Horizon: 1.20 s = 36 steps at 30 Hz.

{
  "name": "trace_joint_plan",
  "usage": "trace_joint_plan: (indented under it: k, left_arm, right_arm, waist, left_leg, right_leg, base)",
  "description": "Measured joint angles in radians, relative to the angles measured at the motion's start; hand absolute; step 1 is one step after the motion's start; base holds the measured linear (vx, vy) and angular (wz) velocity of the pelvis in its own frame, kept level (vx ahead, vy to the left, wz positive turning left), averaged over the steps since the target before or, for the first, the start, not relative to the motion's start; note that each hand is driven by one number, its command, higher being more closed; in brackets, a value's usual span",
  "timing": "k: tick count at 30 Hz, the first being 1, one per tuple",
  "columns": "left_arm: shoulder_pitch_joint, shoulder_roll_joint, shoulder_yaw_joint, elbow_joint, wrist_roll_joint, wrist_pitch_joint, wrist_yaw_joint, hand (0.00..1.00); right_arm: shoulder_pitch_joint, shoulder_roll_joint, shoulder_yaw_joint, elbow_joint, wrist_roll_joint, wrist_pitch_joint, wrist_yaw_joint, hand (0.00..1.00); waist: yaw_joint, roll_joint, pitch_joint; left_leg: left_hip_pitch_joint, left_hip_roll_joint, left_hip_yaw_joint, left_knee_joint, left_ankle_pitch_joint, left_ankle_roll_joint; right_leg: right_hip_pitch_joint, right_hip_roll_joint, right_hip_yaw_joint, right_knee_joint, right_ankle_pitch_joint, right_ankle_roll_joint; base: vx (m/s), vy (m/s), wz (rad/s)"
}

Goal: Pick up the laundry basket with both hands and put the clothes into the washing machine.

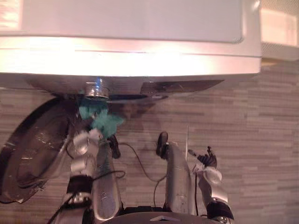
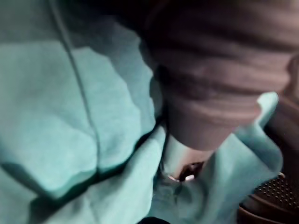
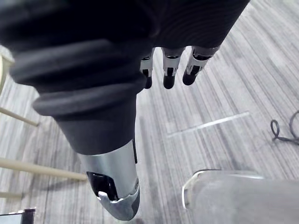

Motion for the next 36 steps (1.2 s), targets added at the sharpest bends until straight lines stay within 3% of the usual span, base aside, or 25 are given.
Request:
trace_joint_plan:
  k: [8, 13, 19, 24, 26, 27, 31, 36]
  left_arm:
    - [-0.288, 0.163, -0.002, 0.041, -0.062, -0.005, 0.039, 1.00]
    - [-0.477, 0.313, -0.103, 0.046, -0.087, -0.005, 0.032, 1.00]
    - [-0.748, 0.397, -0.213, 0.203, -0.087, 0.010, -0.017, 1.00]
    - [-0.915, 0.451, -0.228, 0.313, -0.153, 0.003, -0.034, 1.00]
    - [-0.945, 0.452, -0.229, 0.348, -0.238, 0.002, -0.023, 1.00]
    - [-0.971, 0.452, -0.229, 0.360, -0.334, -0.008, 0.000, 1.00]
    - [-1.022, 0.452, -0.225, 0.377, -0.533, -0.064, 0.072, 1.00]
    - [-1.060, 0.472, -0.205, 0.389, -0.617, -0.143, 0.171, 1.00]
  right_arm:
    - [-0.007, -0.011, 0.001, -0.073, 0.019, -0.024, -0.021, 0.00]
    - [0.002, -0.011, 0.001, -0.102, 0.050, -0.030, -0.037, 0.00]
    - [0.014, -0.011, 0.000, -0.095, 0.078, -0.044, -0.037, 0.00]
    - [0.015, -0.010, -0.002, -0.058, 0.105, -0.070, -0.037, 0.00]
    - [0.019, -0.005, -0.002, -0.035, 0.125, -0.069, -0.037, 0.00]
    - [0.019, 0.000, -0.002, -0.022, 0.127, -0.069, -0.038, 0.00]
    - [0.020, 0.021, -0.033, 0.010, 0.148, -0.069, -0.050, 0.00]
    - [0.021, 0.030, -0.098, 0.019, 0.228, -0.072, -0.097, 0.00]
  waist:
    - [-0.021, -0.014, 0.023]
    - [-0.037, -0.019, 0.033]
    - [-0.047, -0.020, 0.034]
    - [-0.063, -0.024, 0.036]
    - [-0.062, -0.024, 0.036]
    - [-0.062, -0.031, 0.040]
    - [-0.066, -0.033, 0.041]
    - [-0.068, -0.035, 0.042]
  left_leg:
    - [-0.180, 0.086, -0.001, 0.136, -0.044, -0.011]
    - [-0.285, 0.122, -0.003, 0.182, -0.043, -0.013]
    - [-0.346, 0.136, 0.000, 0.208, -0.043, -0.013]
    - [-0.367, 0.145, 0.016, 0.213, -0.043, -0.013]
    - [-0.379, 0.149, 0.020, 0.216, -0.043, -0.013]
    - [-0.382, 0.154, 0.023, 0.218, -0.043, -0.013]
    - [-0.402, 0.156, 0.029, 0.227, -0.042, -0.011]
    - [-0.422, 0.156, 0.034, 0.252, -0.041, -0.010]
  right_leg:
    - [-0.213, 0.046, 0.022, 0.133, -0.031, -0.029]
    - [-0.329, 0.070, 0.032, 0.171, -0.020, -0.045]
    - [-0.397, 0.079, 0.039, 0.194, -0.015, -0.052]
    - [-0.434, 0.089, 0.054, 0.197, -0.006, -0.054]
    - [-0.449, 0.093, 0.057, 0.194, 0.001, -0.055]
    - [-0.452, 0.098, 0.059, 0.189, 0.008, -0.055]
    - [-0.475, 0.101, 0.067, 0.187, 0.021, -0.053]
    - [-0.509, 0.100, 0.082, 0.220, 0.022, -0.056]
  base:
    - [-0.06, -0.089, -0.25]
    - [-0.05, -0.066, -0.20]
    - [-0.01, -0.036, -0.09]
    - [-0.02, -0.031, -0.10]
    - [-0.03, -0.014, -0.11]
    - [-0.05, 0.001, -0.14]
    - [-0.05, 0.010, -0.07]
    - [-0.04, -0.008, -0.03]
